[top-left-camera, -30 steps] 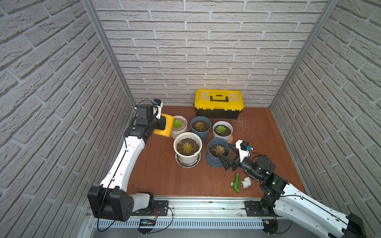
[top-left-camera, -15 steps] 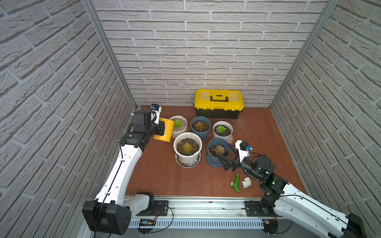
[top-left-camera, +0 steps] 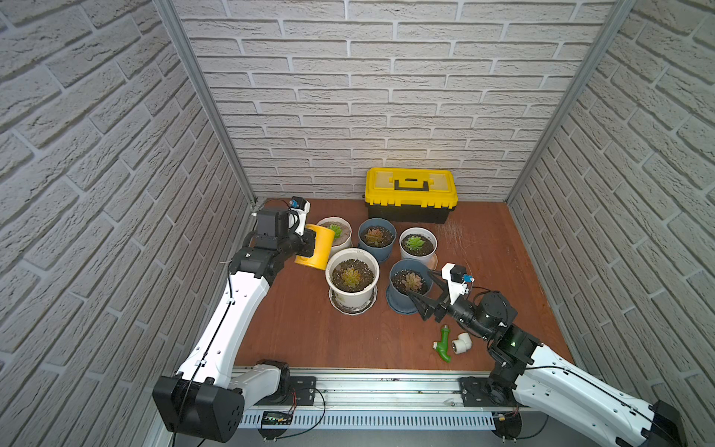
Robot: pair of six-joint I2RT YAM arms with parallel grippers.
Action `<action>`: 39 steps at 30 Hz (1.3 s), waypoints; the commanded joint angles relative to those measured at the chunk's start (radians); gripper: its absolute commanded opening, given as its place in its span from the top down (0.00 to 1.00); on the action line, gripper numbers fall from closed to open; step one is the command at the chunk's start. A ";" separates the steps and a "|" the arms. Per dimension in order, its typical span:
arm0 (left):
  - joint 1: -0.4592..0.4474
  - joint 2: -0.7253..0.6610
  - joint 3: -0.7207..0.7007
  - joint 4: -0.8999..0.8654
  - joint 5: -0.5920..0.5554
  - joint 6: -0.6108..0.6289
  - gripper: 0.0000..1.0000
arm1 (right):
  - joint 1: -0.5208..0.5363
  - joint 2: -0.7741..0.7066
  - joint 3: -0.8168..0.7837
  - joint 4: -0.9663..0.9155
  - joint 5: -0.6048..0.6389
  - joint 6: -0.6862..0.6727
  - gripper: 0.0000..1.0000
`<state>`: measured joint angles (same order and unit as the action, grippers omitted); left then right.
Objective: Water the succulent around the soil edge
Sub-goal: Water the soil of the potted plant with water.
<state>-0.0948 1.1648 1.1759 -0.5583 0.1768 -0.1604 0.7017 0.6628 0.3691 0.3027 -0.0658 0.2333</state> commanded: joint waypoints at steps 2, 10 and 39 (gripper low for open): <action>-0.027 0.025 0.053 0.063 0.008 -0.011 1.00 | -0.004 -0.011 -0.007 0.047 -0.005 0.010 0.00; -0.059 0.084 0.091 0.099 0.006 -0.018 1.00 | -0.004 -0.014 -0.007 0.044 -0.003 0.008 0.00; -0.092 0.290 0.291 0.134 -0.108 0.037 1.00 | -0.004 -0.005 -0.006 0.038 0.003 -0.002 0.00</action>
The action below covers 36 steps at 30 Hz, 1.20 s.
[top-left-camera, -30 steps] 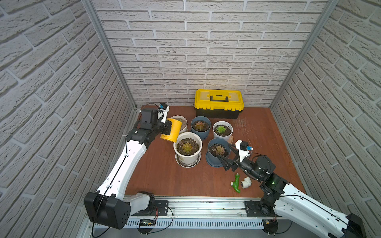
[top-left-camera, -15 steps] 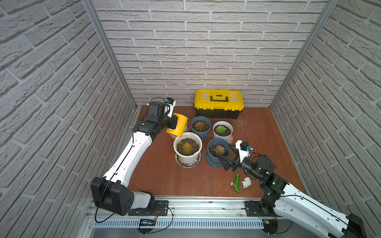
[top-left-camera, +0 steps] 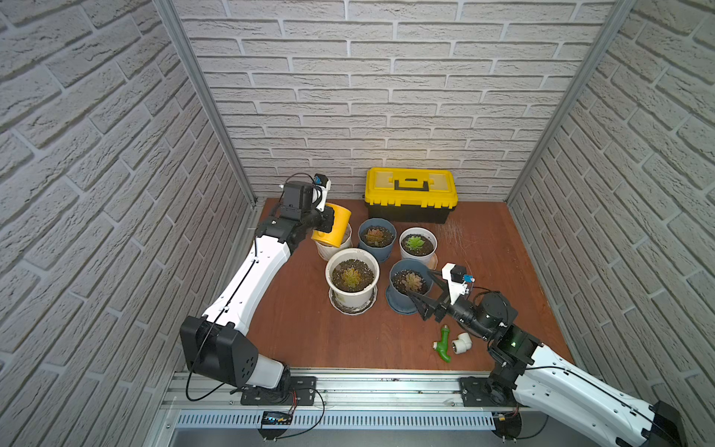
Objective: Water the succulent around the soil edge
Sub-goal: Water the soil of the potted plant with water.
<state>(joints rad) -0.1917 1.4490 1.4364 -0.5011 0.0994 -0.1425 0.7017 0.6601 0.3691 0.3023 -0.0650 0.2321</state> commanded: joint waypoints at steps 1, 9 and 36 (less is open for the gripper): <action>0.008 0.009 0.030 0.079 -0.032 0.018 1.00 | -0.004 -0.003 -0.006 0.038 0.002 -0.002 0.00; 0.035 -0.012 -0.034 0.146 -0.051 0.011 1.00 | -0.004 0.002 -0.004 0.040 0.001 -0.001 0.00; 0.151 -0.254 -0.346 0.269 -0.064 -0.092 1.00 | -0.004 0.012 -0.004 0.044 -0.002 0.001 0.00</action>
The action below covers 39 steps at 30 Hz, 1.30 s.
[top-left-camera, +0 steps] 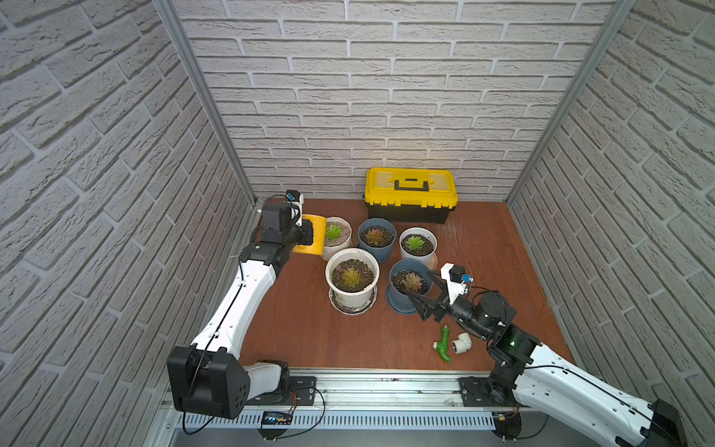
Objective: Water the succulent around the soil edge
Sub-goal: Water the soil of the potted plant with water, then place the watering can at the center of the board.
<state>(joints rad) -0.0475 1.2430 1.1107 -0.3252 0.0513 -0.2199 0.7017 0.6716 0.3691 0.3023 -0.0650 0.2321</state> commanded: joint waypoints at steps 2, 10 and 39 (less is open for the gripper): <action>0.010 -0.075 -0.047 0.128 -0.031 -0.006 1.00 | -0.003 0.002 -0.004 0.044 -0.003 0.001 0.00; 0.020 -0.226 -0.235 0.340 -0.133 -0.028 1.00 | -0.004 0.005 -0.010 0.049 0.008 -0.007 0.00; 0.296 0.620 -0.222 1.366 0.020 -0.051 1.00 | -0.002 0.102 -0.074 0.176 0.050 -0.065 0.00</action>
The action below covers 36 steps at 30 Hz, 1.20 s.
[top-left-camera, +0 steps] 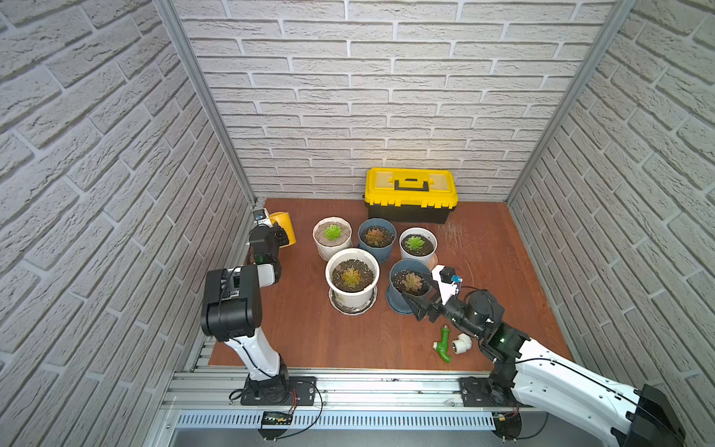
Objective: Water the succulent around the soil edge
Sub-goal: Place the watering can at the center of the board.
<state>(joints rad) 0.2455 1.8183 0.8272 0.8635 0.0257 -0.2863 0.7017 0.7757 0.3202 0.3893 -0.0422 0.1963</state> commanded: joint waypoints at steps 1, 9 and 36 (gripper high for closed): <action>0.001 0.073 0.082 0.180 0.046 0.016 1.00 | -0.002 -0.001 -0.028 0.090 0.031 -0.037 0.00; -0.008 0.184 0.176 0.091 0.076 0.111 1.00 | -0.002 0.061 -0.030 0.125 0.033 -0.051 0.00; -0.008 0.068 0.027 -0.033 0.133 0.090 0.60 | -0.002 0.053 -0.021 0.120 0.004 -0.015 0.00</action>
<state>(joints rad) 0.2409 1.9511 0.8593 0.8276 0.1562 -0.1871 0.7017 0.8474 0.3008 0.4637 -0.0246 0.1692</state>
